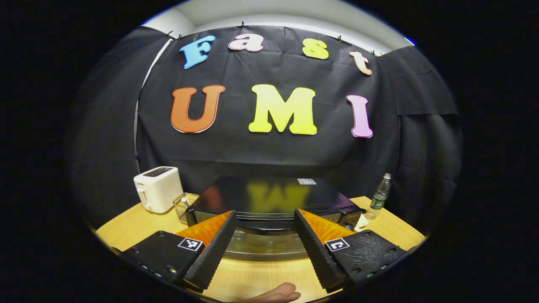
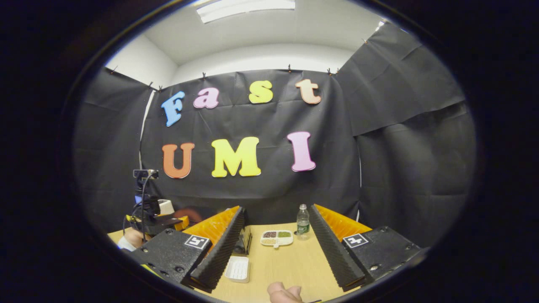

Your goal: Open the electric oven with the left hand, put the food in, and close the electric oven.

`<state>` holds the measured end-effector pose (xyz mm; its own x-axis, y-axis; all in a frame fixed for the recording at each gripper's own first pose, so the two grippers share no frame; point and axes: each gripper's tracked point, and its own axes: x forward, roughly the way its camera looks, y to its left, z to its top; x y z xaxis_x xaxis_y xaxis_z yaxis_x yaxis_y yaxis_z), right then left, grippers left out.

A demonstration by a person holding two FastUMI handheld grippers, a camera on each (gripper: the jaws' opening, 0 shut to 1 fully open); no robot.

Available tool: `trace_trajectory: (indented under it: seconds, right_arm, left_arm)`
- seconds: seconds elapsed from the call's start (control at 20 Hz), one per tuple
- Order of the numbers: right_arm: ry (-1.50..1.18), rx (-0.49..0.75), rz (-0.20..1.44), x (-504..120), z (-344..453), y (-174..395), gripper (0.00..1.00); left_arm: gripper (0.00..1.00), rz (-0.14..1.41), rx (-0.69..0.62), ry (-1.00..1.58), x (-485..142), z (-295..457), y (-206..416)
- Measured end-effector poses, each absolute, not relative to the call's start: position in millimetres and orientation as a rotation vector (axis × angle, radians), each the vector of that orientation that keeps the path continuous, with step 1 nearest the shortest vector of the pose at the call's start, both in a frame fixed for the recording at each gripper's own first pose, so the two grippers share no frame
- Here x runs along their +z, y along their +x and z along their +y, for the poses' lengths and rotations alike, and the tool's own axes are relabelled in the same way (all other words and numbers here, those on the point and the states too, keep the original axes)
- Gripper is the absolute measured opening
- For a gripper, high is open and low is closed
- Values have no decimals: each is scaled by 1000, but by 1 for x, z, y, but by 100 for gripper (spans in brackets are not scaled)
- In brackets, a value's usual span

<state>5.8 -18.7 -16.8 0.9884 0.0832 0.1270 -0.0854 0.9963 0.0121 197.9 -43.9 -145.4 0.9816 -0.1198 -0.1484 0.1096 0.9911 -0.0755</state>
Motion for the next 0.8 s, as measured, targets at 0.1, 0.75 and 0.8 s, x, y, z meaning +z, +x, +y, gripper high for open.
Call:
trace_trajectory:
  seconds: [0.1,0.75,0.8]
  right_arm:
    - [20,82,-133,-13,-19,1,100]
    - [12,88,-181,3,-13,-33,100]
    - [12,87,-184,5,-13,-34,100]
  left_arm:
    - [90,139,-121,-69,-131,-43,181]
    - [92,-45,-103,-68,-9,-23,44]
    - [92,-62,-104,-75,0,-22,35]
